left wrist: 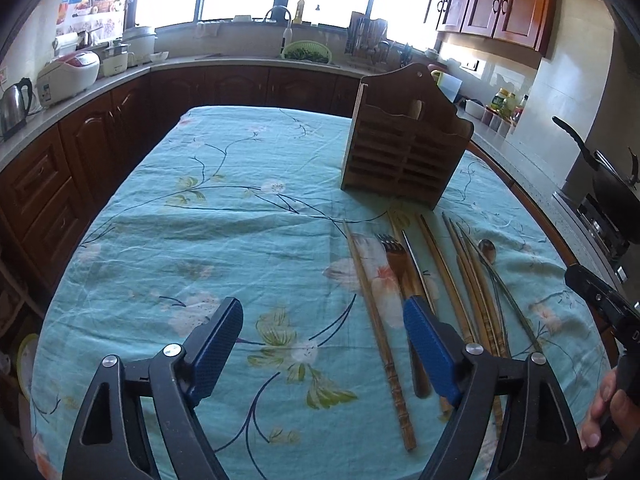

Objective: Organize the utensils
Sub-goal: 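Grasp a wooden chopstick with the left tool while the right tool grasps a thin metal utensil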

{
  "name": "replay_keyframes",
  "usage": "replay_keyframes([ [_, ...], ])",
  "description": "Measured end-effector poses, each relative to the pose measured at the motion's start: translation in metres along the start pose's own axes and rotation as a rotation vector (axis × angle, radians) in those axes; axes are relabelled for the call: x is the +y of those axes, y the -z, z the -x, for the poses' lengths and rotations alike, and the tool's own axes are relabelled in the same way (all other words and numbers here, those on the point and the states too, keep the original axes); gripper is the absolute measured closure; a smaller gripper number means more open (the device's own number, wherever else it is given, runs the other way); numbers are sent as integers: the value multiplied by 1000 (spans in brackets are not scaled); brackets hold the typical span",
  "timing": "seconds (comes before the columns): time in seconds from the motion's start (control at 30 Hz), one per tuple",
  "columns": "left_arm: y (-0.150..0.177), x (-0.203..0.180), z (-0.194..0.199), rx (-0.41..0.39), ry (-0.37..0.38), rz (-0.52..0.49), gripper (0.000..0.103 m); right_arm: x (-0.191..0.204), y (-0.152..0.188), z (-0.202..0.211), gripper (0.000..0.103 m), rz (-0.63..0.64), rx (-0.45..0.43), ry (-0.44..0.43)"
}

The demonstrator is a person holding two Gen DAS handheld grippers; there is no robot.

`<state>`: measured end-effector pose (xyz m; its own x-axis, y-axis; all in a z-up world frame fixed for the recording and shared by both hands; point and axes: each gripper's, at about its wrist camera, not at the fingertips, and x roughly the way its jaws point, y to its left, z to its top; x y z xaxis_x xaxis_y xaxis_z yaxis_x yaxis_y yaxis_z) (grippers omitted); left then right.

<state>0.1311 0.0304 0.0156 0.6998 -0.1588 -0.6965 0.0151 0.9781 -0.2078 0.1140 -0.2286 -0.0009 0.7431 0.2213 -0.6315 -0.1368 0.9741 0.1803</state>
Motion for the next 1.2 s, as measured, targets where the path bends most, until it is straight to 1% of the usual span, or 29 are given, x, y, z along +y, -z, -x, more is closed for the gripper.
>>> replay_keyframes([
  [0.03,-7,1,-4,17,8,0,28,-2,-4,-8,41,2,23,-13],
  [0.1,-19,0,-13,42,18,-8,31,-3,-13,-24,53,13,60,-30],
  [0.17,-31,-2,-25,62,26,-17,37,-3,-22,-40,58,32,94,-34],
  [0.23,-43,-3,-39,87,28,-29,40,-4,-28,-56,64,46,125,-41],
  [0.3,-52,-4,-51,110,19,-40,43,-4,-34,-72,73,58,160,-43],
  [0.37,-60,-5,-65,140,24,-49,49,-5,-38,-89,76,67,191,-41],
  [0.53,-74,-11,-102,214,22,-63,51,-13,-42,-126,78,71,274,-29],
  [0.63,-81,-13,-124,252,19,-69,52,-18,-47,-139,78,78,299,-19],
  [0.7,-83,-16,-136,276,15,-78,58,-20,-49,-144,79,76,312,-23],
  [0.73,-85,-17,-143,287,12,-80,62,-21,-50,-146,79,79,318,-21],
  [0.87,-87,-25,-152,279,-14,-111,64,-19,-49,-158,80,105,349,-8],
  [0.9,-87,-27,-152,277,-17,-115,65,-18,-49,-161,82,113,358,-1],
  [0.93,-85,-29,-153,273,-25,-130,69,-18,-48,-163,84,117,367,-1],
  [0.97,-84,-32,-153,267,-40,-151,76,-17,-46,-166,87,119,375,-2],
  [1.0,-82,-35,-154,260,-54,-173,80,-16,-45,-167,93,124,382,2],
  [1.07,-79,-40,-154,249,-63,-211,93,-16,-43,-169,98,133,378,10],
  [1.2,-78,-39,-152,250,-31,-211,97,-16,-45,-164,99,113,360,7],
])
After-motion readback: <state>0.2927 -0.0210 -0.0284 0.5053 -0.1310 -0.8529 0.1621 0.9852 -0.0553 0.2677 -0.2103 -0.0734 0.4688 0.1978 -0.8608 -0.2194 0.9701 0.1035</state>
